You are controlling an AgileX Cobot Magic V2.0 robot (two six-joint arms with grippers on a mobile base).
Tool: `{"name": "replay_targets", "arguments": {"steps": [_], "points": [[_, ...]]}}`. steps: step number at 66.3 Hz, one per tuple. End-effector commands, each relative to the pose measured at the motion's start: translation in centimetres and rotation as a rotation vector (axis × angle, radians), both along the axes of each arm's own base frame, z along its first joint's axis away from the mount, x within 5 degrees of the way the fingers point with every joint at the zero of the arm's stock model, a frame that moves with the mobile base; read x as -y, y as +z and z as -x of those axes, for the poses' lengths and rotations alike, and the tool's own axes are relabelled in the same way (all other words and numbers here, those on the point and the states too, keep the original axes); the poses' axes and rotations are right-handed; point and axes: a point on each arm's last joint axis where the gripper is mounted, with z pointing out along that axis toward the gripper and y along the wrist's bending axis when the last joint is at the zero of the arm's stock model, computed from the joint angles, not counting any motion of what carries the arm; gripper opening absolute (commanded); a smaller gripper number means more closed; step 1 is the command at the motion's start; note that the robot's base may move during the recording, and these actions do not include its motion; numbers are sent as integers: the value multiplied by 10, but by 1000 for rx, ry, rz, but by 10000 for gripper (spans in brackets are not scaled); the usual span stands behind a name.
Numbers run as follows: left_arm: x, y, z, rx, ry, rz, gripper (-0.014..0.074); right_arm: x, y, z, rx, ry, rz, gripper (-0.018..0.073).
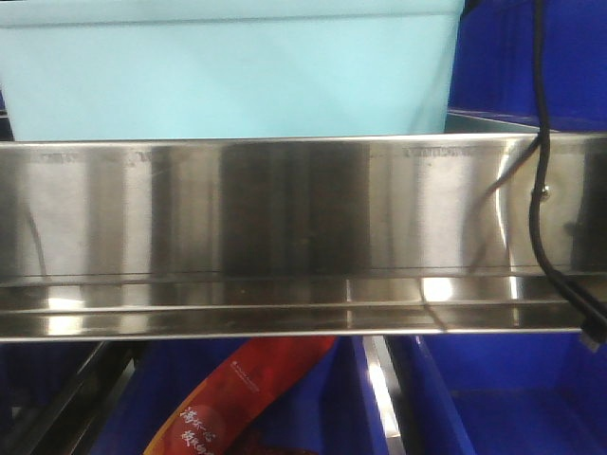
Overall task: Fetch blue bin and place on conveyor start
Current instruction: 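Pinch the turquoise bin's side walls with both grippers, then lift the turquoise bin up off the shelf with both grippers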
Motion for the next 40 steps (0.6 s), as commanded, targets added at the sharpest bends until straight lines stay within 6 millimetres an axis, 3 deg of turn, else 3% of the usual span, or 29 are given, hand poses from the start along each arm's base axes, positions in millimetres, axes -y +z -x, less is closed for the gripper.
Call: {"name": "replay_targets", "arguments": {"steps": [1, 7, 16, 30, 40], "points": [[-1, 5, 0, 24, 4, -12, -111, 5, 6, 1, 10, -8, 25, -162], [0, 8, 0, 42, -1, -8, -111, 5, 11, 3, 13, -9, 23, -162], [4, 30, 13, 74, -6, 2, -111, 6, 39, 17, 69, -31, 39, -163], [12, 74, 53, 172, 10, 11, -111, 7, 81, 49, 172, -20, 31, -167], [11, 97, 78, 230, 47, 10, -111, 15, 94, 71, 201, -28, 11, -167]]}}
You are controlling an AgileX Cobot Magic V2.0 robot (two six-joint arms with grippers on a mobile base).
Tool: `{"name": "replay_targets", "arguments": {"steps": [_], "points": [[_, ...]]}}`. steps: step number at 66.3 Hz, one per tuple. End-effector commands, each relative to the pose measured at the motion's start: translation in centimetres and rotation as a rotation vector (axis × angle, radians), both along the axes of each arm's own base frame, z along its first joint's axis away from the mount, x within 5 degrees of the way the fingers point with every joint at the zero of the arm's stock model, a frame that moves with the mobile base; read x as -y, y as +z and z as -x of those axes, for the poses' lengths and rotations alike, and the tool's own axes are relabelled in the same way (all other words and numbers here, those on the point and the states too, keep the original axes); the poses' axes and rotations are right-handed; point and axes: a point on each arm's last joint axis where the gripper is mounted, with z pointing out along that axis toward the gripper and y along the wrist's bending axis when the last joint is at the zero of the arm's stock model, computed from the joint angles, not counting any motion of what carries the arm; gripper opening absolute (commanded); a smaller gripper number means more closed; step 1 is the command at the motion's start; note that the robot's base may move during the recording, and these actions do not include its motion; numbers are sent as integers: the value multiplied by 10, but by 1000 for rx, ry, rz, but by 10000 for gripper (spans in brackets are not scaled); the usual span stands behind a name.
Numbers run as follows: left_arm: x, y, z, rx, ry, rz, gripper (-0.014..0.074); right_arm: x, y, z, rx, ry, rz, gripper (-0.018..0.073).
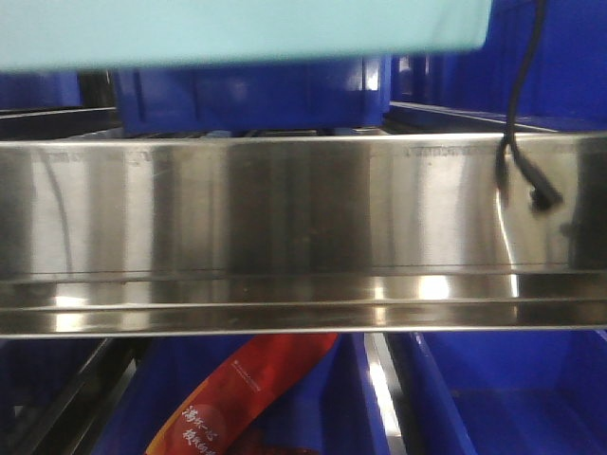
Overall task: Fetch blue bin and place on conveyor start
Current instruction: 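Lift the turquoise bin up off the shelf with both grippers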
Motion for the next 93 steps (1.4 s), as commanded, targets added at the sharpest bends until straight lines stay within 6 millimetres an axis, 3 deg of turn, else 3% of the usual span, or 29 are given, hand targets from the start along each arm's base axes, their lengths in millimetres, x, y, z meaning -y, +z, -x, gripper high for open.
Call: {"name": "replay_targets", "arguments": {"steps": [1, 8, 20, 32, 72, 93], "points": [[-2, 23, 20, 75, 25, 13, -111, 9, 11, 18, 40, -22, 8, -167], [0, 31, 35, 101, 21, 35, -111, 18, 11, 37, 71, -36, -23, -167], [8, 19, 65, 99, 25, 15, -111, 31, 13, 71, 109, -67, -25, -167], [15, 23, 80, 149, 21, -24, -111, 25, 17, 93, 159, -65, 10, -167], [13, 24, 82, 144, 33, -38, -111, 26, 18, 95, 158, -66, 11, -167], [11, 26, 81, 164, 40, -69, -111, 20, 25, 90, 246, -21, -35, -167]]}}
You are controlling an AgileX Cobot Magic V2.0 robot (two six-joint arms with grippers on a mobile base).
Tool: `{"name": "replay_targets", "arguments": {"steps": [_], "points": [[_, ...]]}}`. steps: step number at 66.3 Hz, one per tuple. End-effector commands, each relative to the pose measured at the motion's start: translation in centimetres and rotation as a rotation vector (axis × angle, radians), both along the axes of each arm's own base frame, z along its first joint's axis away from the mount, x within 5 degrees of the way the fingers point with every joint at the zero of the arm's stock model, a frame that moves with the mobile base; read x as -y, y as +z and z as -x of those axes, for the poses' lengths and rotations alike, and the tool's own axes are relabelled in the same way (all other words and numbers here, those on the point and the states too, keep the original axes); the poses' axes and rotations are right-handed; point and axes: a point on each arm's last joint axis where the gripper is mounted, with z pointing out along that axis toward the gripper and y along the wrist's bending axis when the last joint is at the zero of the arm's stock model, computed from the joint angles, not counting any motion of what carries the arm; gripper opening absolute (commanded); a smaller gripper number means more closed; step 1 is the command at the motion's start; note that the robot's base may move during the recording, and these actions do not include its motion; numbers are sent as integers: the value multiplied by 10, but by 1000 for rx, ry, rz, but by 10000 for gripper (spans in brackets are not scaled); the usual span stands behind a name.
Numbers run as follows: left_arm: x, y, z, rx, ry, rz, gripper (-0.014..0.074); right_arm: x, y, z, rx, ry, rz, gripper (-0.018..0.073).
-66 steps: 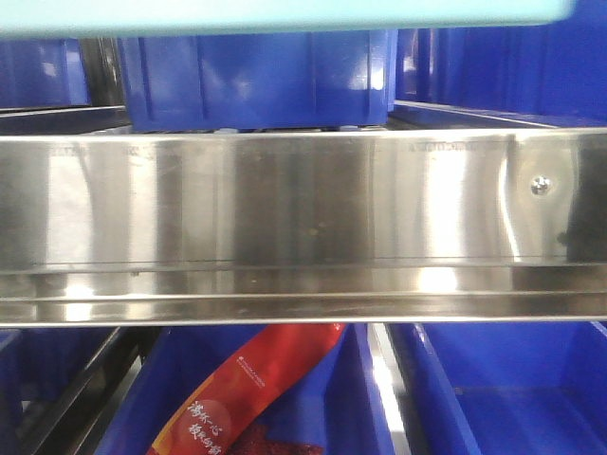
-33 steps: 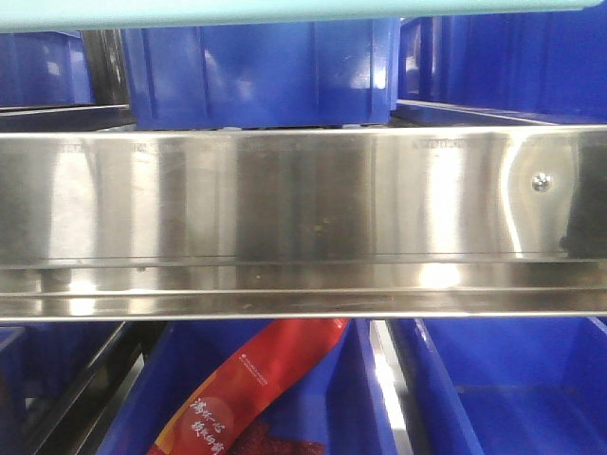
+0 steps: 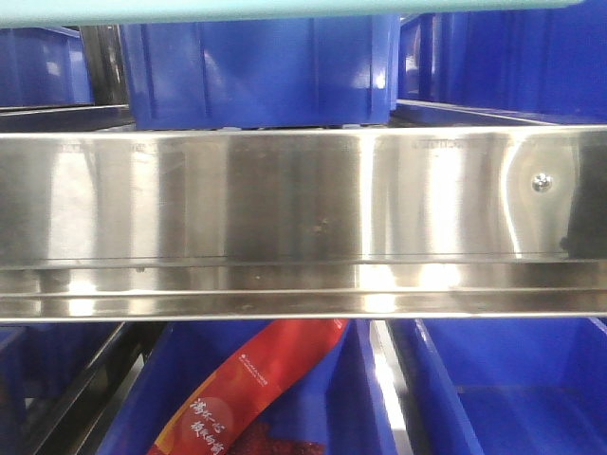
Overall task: Fetch blue bin and place on conveyor start
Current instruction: 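Lift the turquoise bin up off the shelf with both grippers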
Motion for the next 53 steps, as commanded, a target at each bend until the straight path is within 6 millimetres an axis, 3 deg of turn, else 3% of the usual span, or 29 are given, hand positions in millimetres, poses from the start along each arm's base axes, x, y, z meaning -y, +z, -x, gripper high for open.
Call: {"name": "replay_targets", "arguments": {"steps": [1, 53], "points": [[-7, 5, 2, 32, 32, -49, -111, 4, 11, 1, 90, 4, 16, -167], [-4, 5, -1, 54, 14, -40, -111, -17, 40, -11, 432, 184, -144, -167]]}}
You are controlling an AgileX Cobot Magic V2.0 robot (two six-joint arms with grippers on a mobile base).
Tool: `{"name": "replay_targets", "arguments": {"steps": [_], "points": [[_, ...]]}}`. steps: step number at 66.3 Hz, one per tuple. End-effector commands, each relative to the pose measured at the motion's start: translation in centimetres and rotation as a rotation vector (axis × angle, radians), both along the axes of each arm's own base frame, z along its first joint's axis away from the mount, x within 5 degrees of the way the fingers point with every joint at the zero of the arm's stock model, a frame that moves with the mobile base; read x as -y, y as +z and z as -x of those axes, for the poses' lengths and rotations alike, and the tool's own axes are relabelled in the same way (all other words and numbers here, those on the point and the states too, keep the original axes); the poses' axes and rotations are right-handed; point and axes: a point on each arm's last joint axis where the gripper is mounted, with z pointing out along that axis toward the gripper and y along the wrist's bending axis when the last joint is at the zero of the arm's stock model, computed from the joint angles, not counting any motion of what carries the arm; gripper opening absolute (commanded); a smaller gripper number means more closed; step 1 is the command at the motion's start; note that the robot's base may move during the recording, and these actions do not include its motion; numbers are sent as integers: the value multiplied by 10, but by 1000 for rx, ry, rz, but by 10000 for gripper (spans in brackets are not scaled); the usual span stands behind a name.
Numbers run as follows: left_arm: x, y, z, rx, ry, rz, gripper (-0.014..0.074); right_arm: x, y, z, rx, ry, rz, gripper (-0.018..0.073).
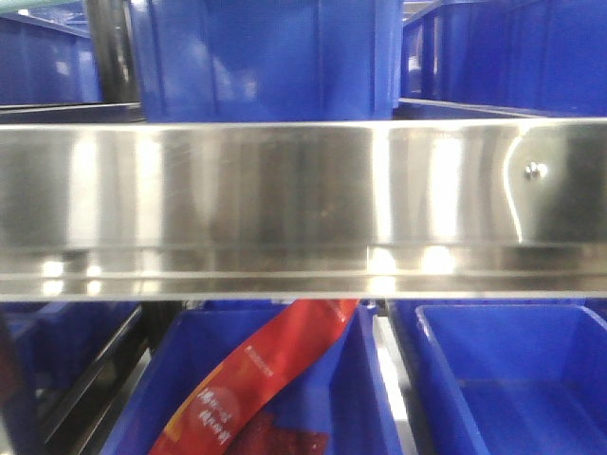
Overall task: Fetch blue bin and place on conveyor start
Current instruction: 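Lift the turquoise bin up off the shelf with both grippers, then hold the bin with both grippers while driving to the conveyor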
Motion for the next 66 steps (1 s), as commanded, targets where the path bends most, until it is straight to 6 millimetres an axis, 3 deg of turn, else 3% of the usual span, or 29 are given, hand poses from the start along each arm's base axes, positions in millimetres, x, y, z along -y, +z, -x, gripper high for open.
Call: {"name": "replay_targets", "arguments": {"steps": [1, 66], "points": [[0, 3, 1, 22, -11, 2, -111, -7, 19, 3, 149, 82, -78, -167], [1, 4, 0, 41, -25, 10, -111, -17, 36, 3, 329, 184, -159, -167]]}}
